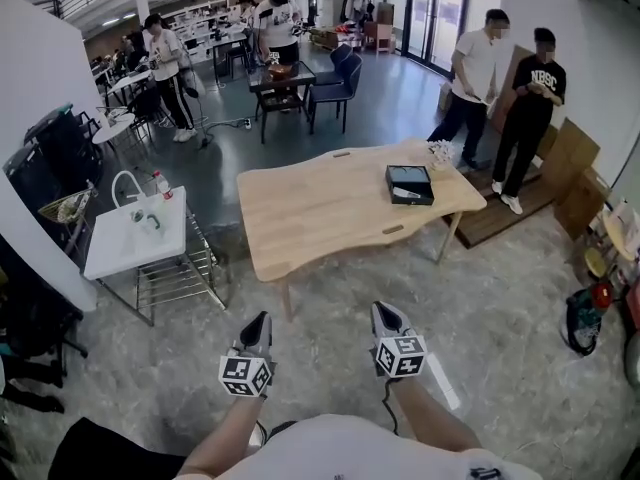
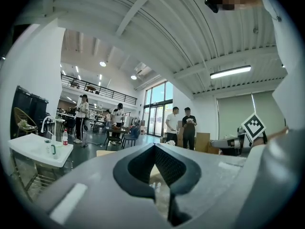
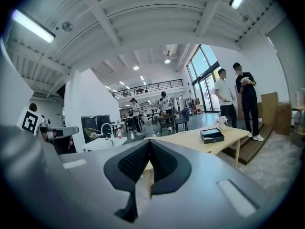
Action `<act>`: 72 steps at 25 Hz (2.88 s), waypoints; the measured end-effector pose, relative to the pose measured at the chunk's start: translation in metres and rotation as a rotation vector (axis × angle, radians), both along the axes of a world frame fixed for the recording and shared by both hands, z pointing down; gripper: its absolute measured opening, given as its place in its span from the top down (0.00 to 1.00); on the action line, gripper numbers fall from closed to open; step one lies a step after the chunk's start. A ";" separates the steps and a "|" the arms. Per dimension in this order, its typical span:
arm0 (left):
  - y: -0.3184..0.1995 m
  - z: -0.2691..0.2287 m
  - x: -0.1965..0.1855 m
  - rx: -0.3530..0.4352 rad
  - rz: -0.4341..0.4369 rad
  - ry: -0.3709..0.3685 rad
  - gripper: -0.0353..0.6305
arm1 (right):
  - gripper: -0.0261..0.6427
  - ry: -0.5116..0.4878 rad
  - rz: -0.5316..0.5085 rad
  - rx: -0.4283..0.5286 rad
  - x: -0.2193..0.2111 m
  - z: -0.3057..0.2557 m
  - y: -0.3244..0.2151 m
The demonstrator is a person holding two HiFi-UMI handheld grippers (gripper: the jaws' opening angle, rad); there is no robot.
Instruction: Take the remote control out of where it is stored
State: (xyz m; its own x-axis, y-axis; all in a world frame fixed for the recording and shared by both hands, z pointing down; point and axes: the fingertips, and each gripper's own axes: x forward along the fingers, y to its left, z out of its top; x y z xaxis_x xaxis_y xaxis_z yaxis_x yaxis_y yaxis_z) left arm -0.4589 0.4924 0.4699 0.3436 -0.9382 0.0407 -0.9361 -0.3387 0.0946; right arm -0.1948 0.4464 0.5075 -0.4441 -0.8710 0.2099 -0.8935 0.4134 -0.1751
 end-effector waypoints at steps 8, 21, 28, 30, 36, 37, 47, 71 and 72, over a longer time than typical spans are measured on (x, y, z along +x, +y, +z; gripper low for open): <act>-0.008 -0.007 0.045 0.025 -0.031 -0.029 0.95 | 0.92 0.010 0.021 -0.001 0.051 0.006 -0.009; -0.093 0.005 0.095 0.005 0.056 -0.017 0.95 | 0.92 -0.031 0.102 -0.032 0.094 0.019 -0.072; -0.171 0.006 0.110 -0.007 0.127 -0.001 0.95 | 0.92 -0.032 0.167 -0.043 0.107 0.015 -0.126; -0.192 0.007 0.112 -0.017 0.144 0.006 0.95 | 0.92 -0.029 0.181 -0.051 0.107 0.015 -0.141; -0.256 0.009 0.115 -0.027 0.193 0.012 0.95 | 0.92 -0.032 0.230 -0.061 0.109 0.014 -0.195; -0.267 0.009 0.114 -0.032 0.201 0.012 0.95 | 0.92 -0.031 0.235 -0.060 0.108 0.013 -0.205; -0.385 0.012 0.112 -0.062 0.295 0.020 0.95 | 0.92 -0.024 0.312 -0.058 0.100 0.009 -0.306; -0.582 0.031 0.227 -0.061 0.426 0.018 0.95 | 0.92 -0.032 0.387 -0.084 0.192 0.033 -0.477; -0.594 0.030 0.237 -0.058 0.426 0.016 0.95 | 0.92 -0.034 0.381 -0.084 0.201 0.033 -0.490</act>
State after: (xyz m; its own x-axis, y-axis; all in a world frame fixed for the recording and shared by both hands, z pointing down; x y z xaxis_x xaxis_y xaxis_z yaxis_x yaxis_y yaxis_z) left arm -0.2220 -0.1012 0.4998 0.7007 -0.7089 0.0806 -0.7122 -0.6882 0.1380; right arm 0.0067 -0.0439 0.5405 -0.0997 -0.9553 0.2782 -0.9733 0.0356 -0.2266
